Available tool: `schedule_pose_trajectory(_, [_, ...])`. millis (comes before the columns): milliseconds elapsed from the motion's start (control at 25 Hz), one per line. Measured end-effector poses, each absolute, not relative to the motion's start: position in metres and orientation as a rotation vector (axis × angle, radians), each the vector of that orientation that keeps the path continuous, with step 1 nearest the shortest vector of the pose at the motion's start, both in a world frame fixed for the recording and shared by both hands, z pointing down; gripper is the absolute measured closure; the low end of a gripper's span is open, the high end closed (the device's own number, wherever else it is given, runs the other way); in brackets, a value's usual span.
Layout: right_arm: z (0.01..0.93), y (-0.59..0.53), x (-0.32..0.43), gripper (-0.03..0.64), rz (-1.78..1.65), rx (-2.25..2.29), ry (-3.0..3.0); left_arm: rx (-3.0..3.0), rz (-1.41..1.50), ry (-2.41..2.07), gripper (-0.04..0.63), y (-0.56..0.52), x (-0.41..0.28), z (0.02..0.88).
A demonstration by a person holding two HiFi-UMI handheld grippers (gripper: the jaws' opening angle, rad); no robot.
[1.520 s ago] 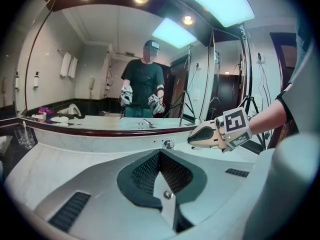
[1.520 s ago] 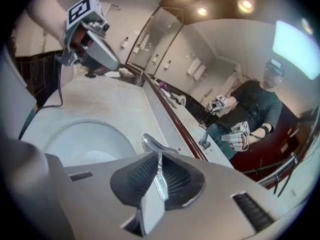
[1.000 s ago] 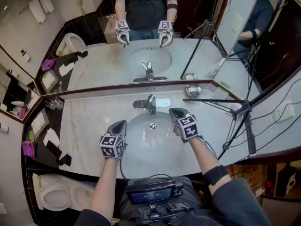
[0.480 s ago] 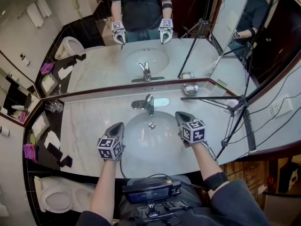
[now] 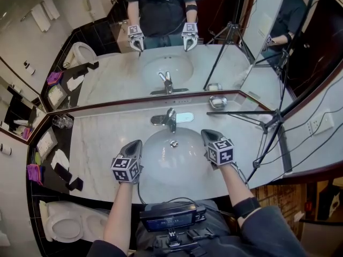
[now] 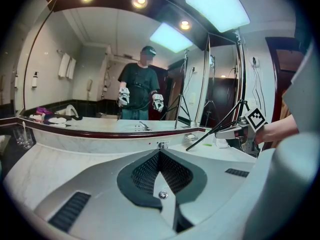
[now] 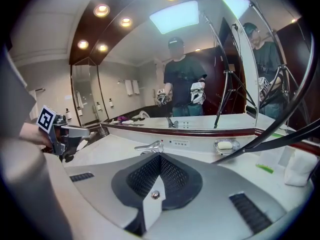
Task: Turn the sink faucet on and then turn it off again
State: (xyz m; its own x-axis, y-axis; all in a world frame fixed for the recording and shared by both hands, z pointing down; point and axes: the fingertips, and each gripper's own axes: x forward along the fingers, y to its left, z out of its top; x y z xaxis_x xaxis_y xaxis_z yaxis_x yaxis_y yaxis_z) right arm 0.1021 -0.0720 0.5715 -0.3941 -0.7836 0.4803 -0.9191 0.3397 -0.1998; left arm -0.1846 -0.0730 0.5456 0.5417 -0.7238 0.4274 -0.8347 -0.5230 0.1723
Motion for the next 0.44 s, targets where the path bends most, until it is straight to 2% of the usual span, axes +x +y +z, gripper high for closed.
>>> schedule_pose_trajectory(440, [0.5749, -0.0794, 0.0985, 0.601, 0.640, 1.497, -2.311, 2.420, 0.420, -1.290, 0.594, -0.0823, -0.1866, 0.5455])
